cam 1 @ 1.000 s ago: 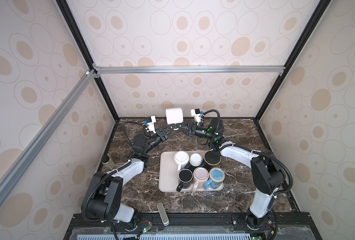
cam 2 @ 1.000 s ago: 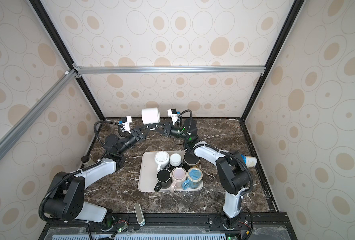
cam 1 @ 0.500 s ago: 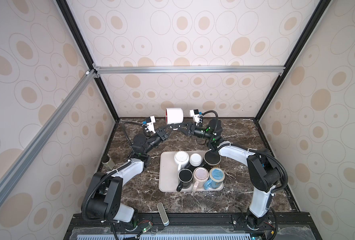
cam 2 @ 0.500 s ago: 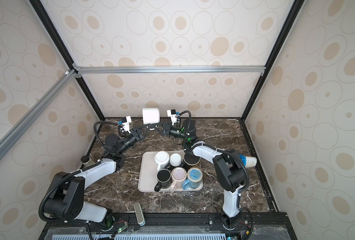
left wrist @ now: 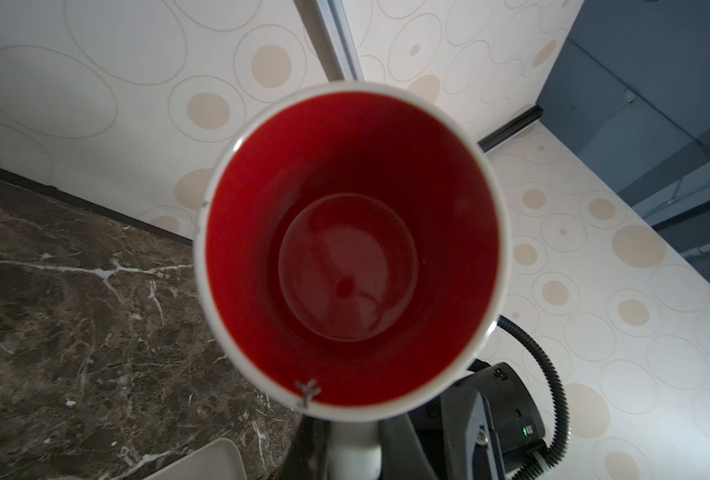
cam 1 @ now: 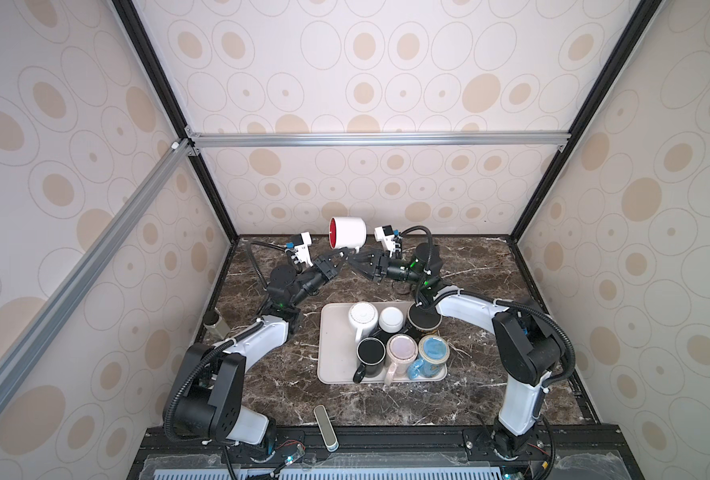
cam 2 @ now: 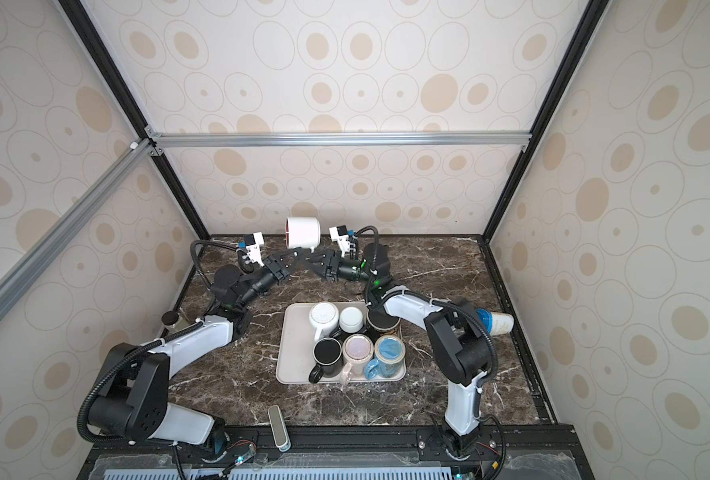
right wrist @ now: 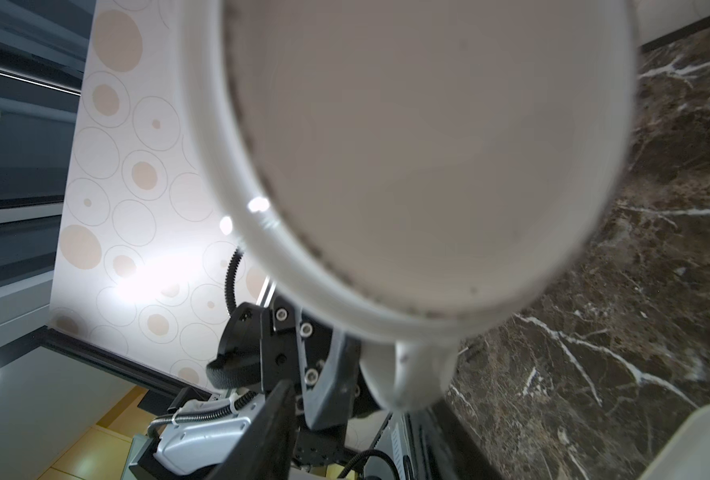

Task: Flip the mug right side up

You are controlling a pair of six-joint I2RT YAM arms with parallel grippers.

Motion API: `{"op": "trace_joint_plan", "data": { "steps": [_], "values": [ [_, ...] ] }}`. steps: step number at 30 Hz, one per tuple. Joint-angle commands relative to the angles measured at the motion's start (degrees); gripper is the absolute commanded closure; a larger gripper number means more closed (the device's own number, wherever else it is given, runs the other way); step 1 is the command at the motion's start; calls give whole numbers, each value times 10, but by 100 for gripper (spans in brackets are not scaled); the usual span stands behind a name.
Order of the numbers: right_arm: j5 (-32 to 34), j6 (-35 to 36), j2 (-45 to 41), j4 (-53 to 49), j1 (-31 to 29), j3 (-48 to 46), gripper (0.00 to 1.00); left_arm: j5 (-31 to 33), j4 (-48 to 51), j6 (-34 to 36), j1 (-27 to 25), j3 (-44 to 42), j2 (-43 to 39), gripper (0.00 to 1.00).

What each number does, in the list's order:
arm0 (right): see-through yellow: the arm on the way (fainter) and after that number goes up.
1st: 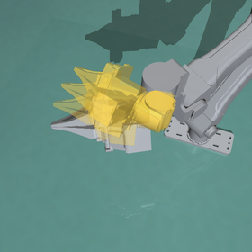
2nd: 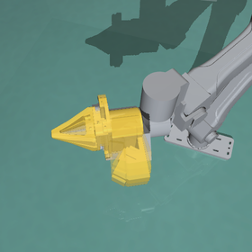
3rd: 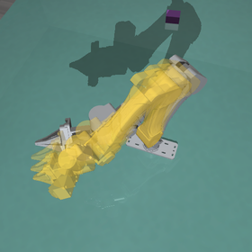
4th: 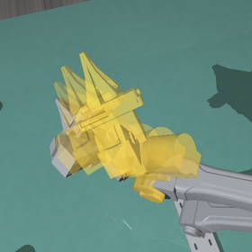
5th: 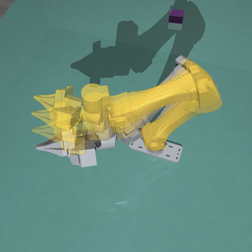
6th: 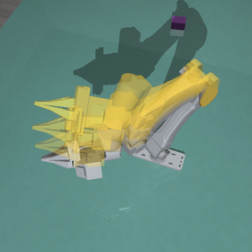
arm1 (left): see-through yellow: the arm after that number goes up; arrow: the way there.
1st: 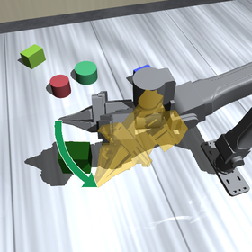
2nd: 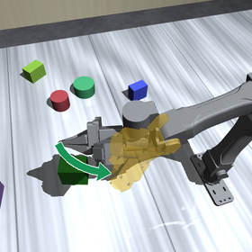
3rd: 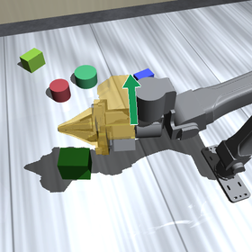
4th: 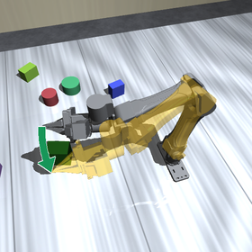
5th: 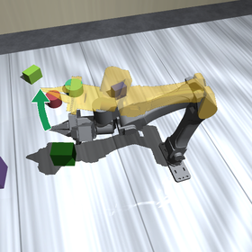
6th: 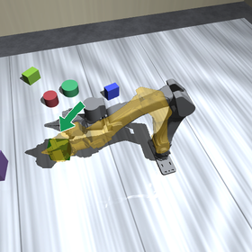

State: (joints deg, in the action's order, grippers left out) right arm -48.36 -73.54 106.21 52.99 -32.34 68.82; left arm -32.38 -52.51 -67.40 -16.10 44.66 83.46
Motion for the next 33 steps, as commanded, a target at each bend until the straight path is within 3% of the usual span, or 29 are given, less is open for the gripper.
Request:
{"op": "trace_joint_plan", "data": {
  "steps": [1,3,8,12,15,23,28,33],
  "values": [
    [1,-13,-62,-1,31,-44,50,45,69,73,-1,62,-10,100],
    [7,10,-97,-105,54,-60,46,74,131,108,-7,87,-8,100],
    [43,149,-165,-336,87,-54,45,124,227,170,-28,131,6,100],
    [187,303,-191,-609,88,21,44,211,378,245,-39,190,16,100],
    [288,377,-190,-726,88,71,43,304,512,321,-39,243,30,100],
    [397,453,-197,-812,75,92,43,413,598,412,-18,238,11,100],
    [398,475,-185,-833,61,103,43,385,566,424,23,187,-8,100],
    [426,478,-184,-833,61,100,44,356,556,411,10,211,13,100]
  ]
}}
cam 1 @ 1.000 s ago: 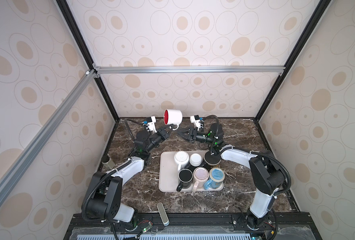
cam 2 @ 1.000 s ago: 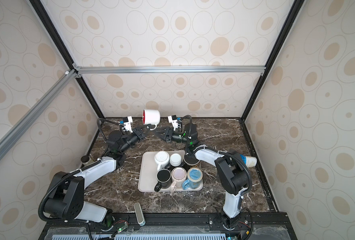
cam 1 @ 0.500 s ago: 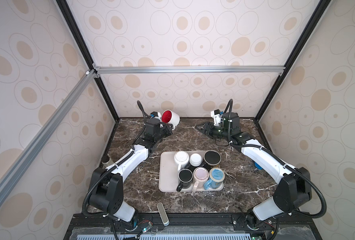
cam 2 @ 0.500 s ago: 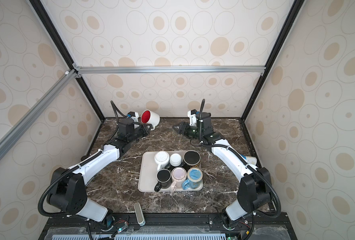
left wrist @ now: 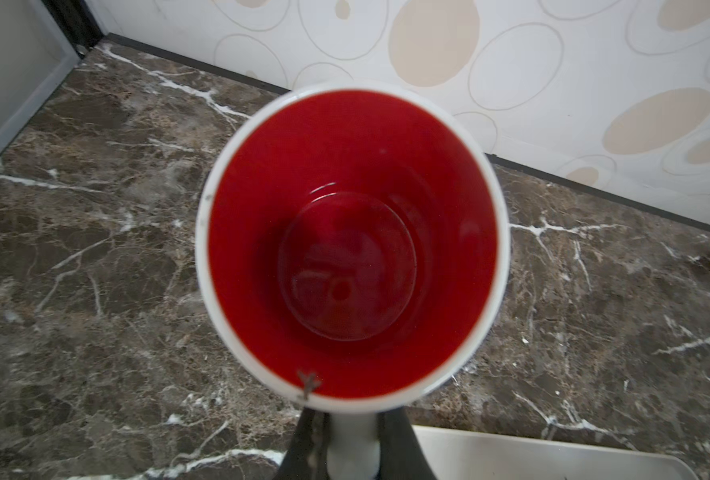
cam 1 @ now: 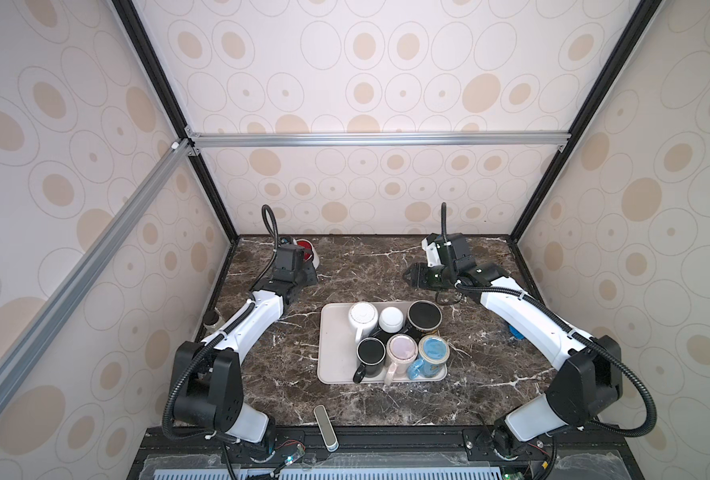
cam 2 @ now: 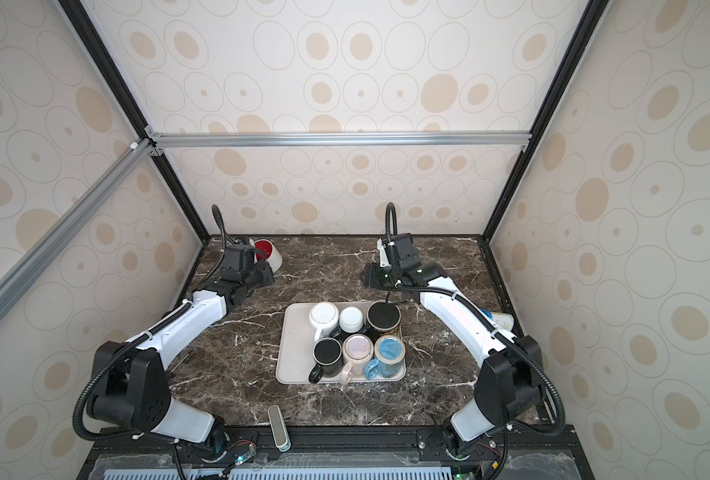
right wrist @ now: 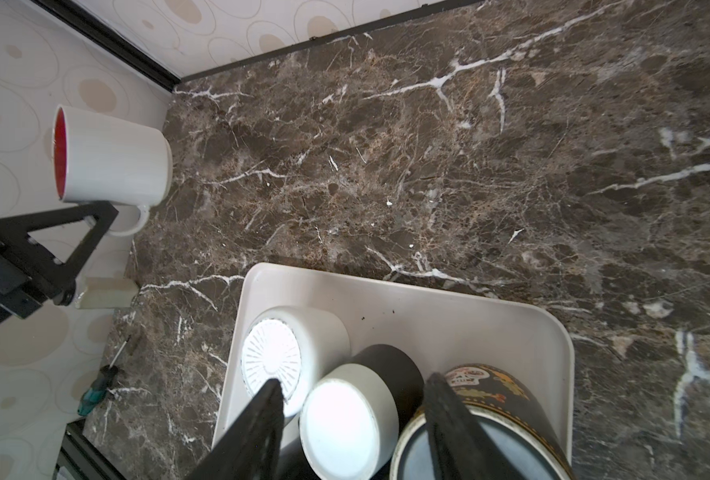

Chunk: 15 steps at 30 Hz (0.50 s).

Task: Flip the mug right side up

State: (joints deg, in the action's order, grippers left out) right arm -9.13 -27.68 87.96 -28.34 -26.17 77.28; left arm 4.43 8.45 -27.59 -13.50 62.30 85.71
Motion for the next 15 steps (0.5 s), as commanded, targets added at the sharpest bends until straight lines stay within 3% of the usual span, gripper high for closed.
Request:
{"op": "trace_joint_plan", "data": {
  "steps": [1,5,15],
  "values": [
    [47,16,-4,-19,-2,14,44,-9,-51,8,-25,44,-2,100],
    [105,-5,-19,-11,1,2,43,5,-47,-8,-74,90,37,100],
    [104,-11,-33,-32,38,1,43,1,-43,-40,-122,196,137,100]
  ]
}}
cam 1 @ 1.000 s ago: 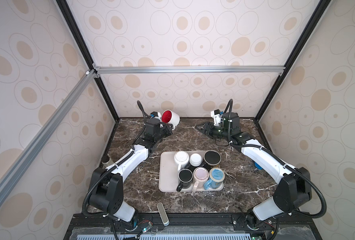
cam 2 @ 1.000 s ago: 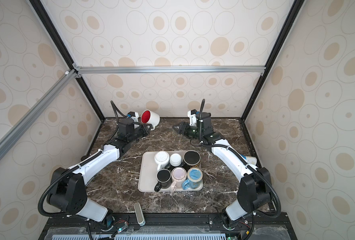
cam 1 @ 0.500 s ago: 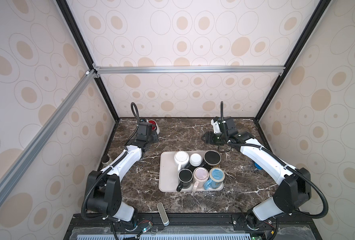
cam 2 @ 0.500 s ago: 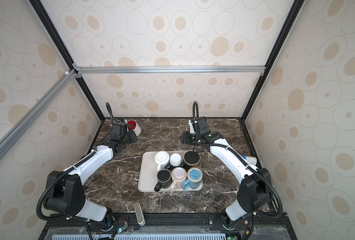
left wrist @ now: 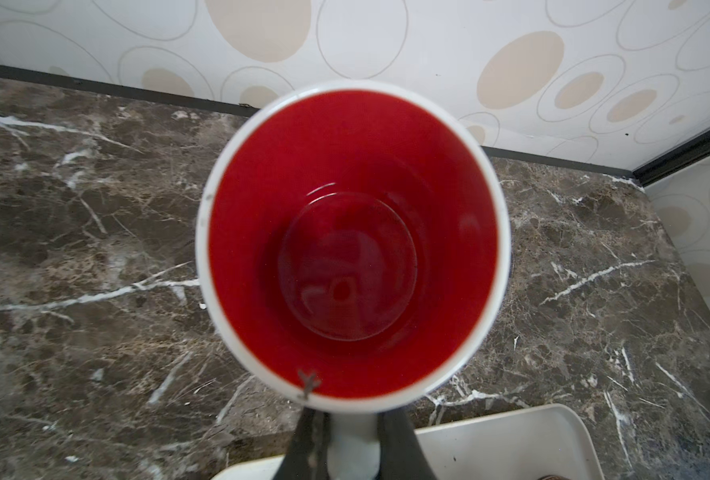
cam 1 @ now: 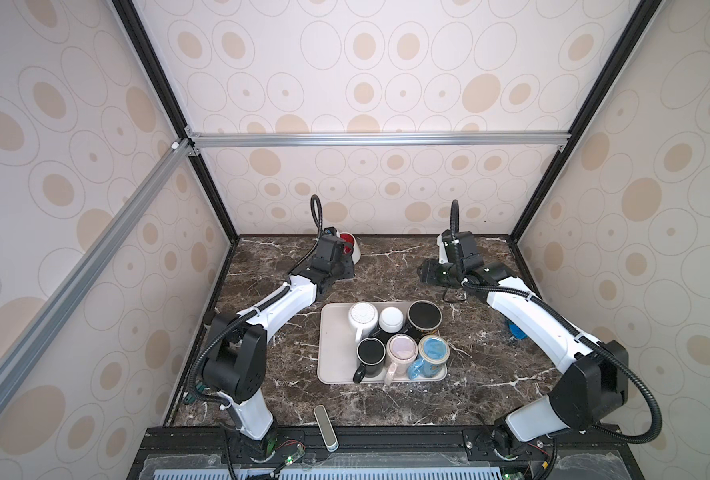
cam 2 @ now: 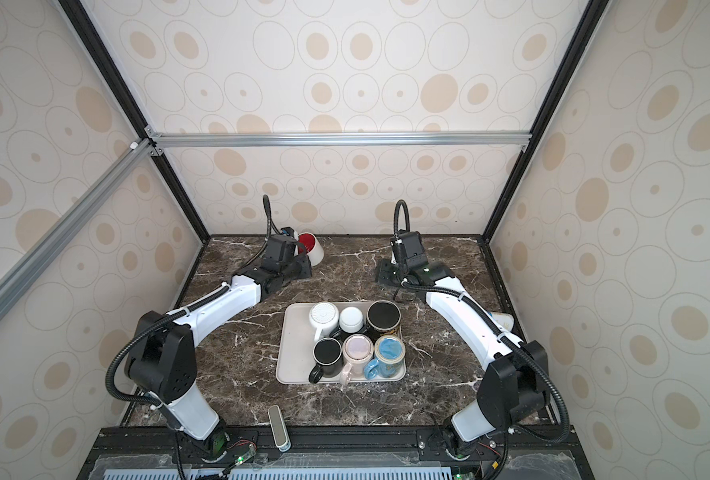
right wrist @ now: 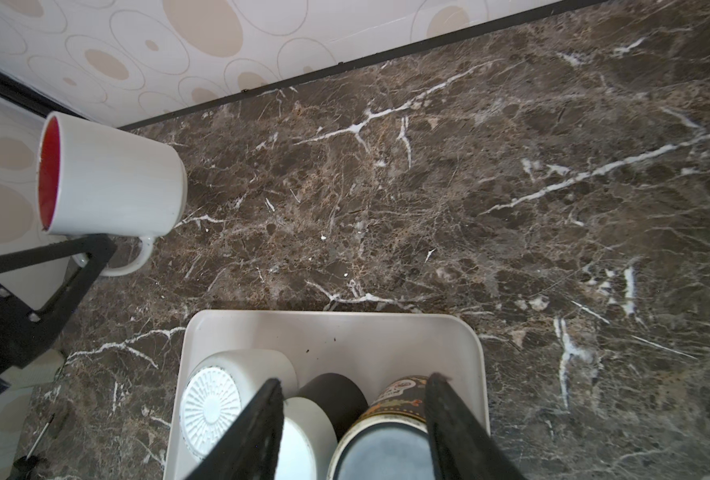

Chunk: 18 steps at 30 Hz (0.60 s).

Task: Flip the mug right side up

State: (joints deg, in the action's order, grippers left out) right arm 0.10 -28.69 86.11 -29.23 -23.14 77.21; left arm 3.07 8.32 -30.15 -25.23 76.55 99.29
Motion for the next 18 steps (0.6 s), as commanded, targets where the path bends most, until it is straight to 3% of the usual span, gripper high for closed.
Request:
{"op": "trace_joint_plan", "data": {
  "steps": [1,10,18],
  "values": [
    [9,2,-13,-25,8,4,43,14,-42,-15,-7,60,6,100],
    [-7,-2,5,-35,7,14,44,60,2,22,-1,65,9,100],
    [-36,-8,24,-39,5,13,44,34,-6,27,63,-12,-23,100]
  ]
}}
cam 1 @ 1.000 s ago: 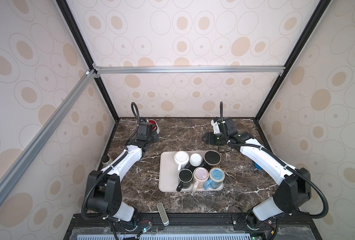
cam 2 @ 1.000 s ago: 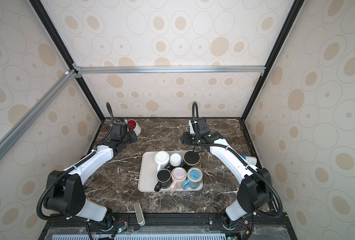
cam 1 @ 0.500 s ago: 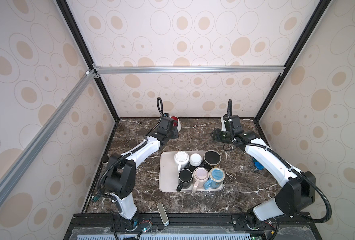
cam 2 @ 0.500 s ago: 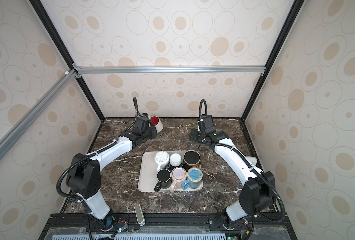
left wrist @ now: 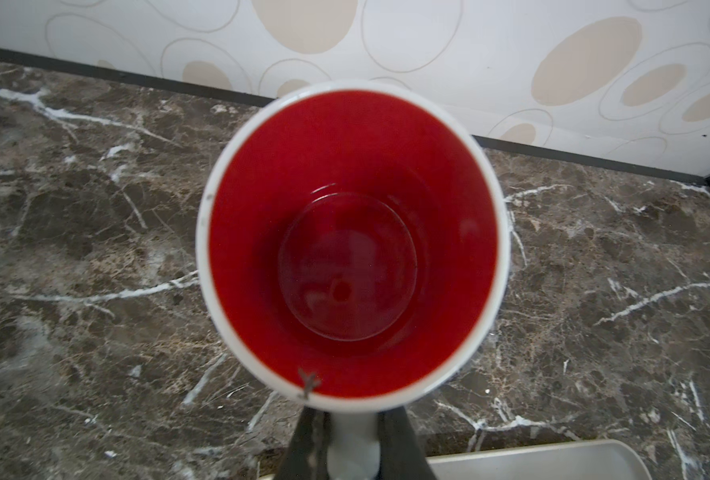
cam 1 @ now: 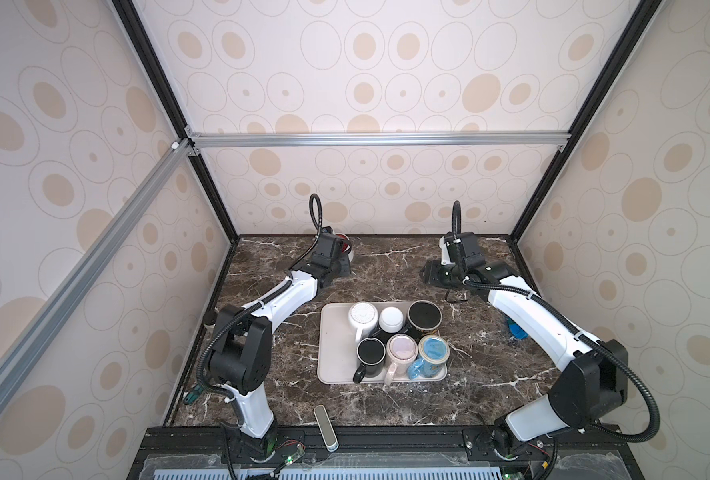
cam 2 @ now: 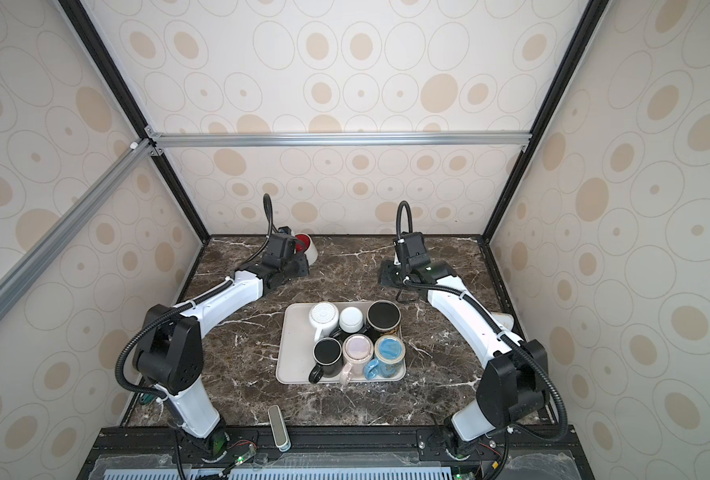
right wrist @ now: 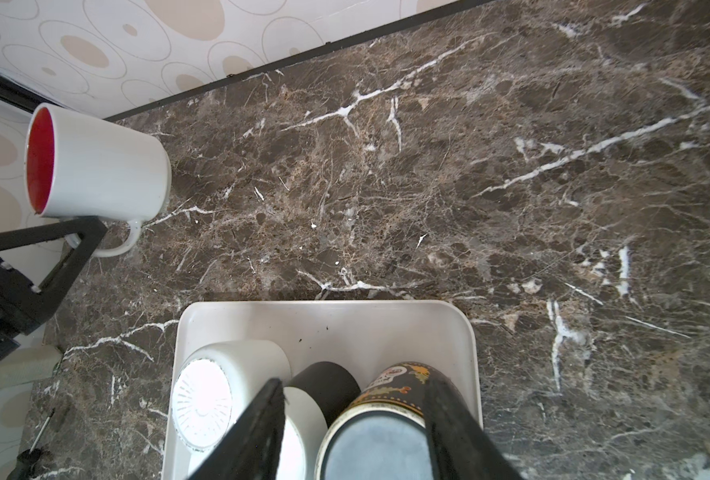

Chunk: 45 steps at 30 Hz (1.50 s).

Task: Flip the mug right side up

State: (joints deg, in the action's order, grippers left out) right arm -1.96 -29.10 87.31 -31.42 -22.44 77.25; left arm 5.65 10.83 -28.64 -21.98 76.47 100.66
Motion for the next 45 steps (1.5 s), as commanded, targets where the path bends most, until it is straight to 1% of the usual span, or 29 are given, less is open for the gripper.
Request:
{"op": "trace_joint_plan", "data": {
  "steps": [1,6,10,13,19,23,29,33,38,45],
  "values": [
    [-17,-3,12,-17,-3,13,44,5,-32,15,39,-20,-41,100],
    [-24,-2,16,-16,-5,11,44,-4,-27,27,73,-34,-41,100],
    [-33,-4,22,-13,-9,10,45,1,-10,44,87,-30,-29,100],
    [-38,-6,27,-11,-11,10,45,-8,-14,46,97,-39,-26,100],
    [-42,-6,31,-9,-17,11,45,1,-2,59,100,-35,-10,100],
    [-44,-7,33,-9,-21,9,45,19,-2,65,101,-46,-8,100],
    [-44,-6,31,-10,-22,10,45,27,-4,68,102,-59,-8,100],
    [-45,-6,32,-8,-23,11,45,27,-6,69,106,-62,-6,100],
    [-52,-7,39,-5,-24,11,45,30,-8,71,109,-60,15,100],
    [-59,-5,42,-3,-27,11,44,21,-31,66,113,-77,30,100]
  ]
}}
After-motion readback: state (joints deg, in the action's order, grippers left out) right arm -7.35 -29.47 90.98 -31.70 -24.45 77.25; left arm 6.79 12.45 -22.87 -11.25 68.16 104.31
